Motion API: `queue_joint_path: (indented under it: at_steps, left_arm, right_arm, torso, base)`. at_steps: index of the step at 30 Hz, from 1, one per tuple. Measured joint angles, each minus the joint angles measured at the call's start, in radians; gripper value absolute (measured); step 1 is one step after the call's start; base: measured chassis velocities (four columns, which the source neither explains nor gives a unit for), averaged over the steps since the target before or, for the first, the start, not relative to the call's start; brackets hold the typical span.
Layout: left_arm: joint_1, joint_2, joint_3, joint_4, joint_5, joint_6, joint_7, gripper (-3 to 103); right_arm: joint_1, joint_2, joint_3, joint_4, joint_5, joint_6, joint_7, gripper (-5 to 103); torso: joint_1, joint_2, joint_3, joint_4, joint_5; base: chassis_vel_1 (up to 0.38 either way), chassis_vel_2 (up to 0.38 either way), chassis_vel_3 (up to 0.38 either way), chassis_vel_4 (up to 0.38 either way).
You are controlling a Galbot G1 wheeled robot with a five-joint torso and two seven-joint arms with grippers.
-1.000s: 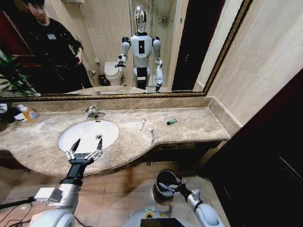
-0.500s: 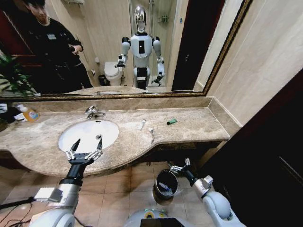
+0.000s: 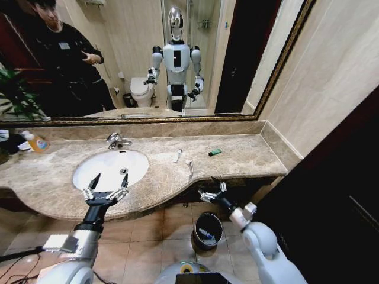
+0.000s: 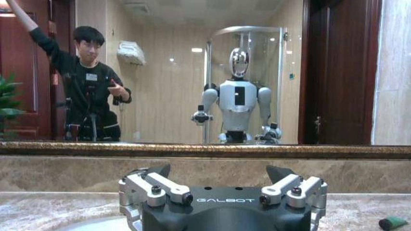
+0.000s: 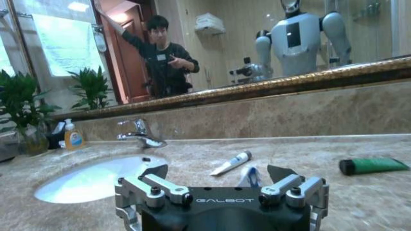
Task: Pick up the trash from the sink and place it in the trash bin.
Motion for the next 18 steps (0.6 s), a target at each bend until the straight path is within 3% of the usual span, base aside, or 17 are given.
queue_joint_path:
  at_steps: [4, 10, 18]
  left_arm:
    - [0.000, 0.000, 0.000, 0.000, 0.000, 0.000, 0.000, 100]
    - [0.000, 0.000, 0.000, 0.000, 0.000, 0.000, 0.000, 100]
    - [0.000, 0.000, 0.000, 0.000, 0.000, 0.000, 0.000, 100]
  right_arm:
    - [0.103, -0.005, -0.082, -0.030, -0.014, -0.063, 0.070, 100]
    - [0.197, -0.006, -0.162, -0.079, -0.029, -0.098, 0.151, 100]
    - [0.254, 0.032, -0.250, -0.162, -0.055, -0.144, 0.360, 100]
  torso:
    - [0.000, 0.000, 0.000, 0.0000, 0.0000]
    - [0.000, 0.000, 0.000, 0.0002, 0.0000]
    - [0.000, 0.000, 0.000, 0.0000, -0.0001]
  base:
    - [0.000, 0.000, 0.000, 0.000]
    - [0.000, 0.000, 0.000, 0.000]
    - [0.000, 0.000, 0.000, 0.000]
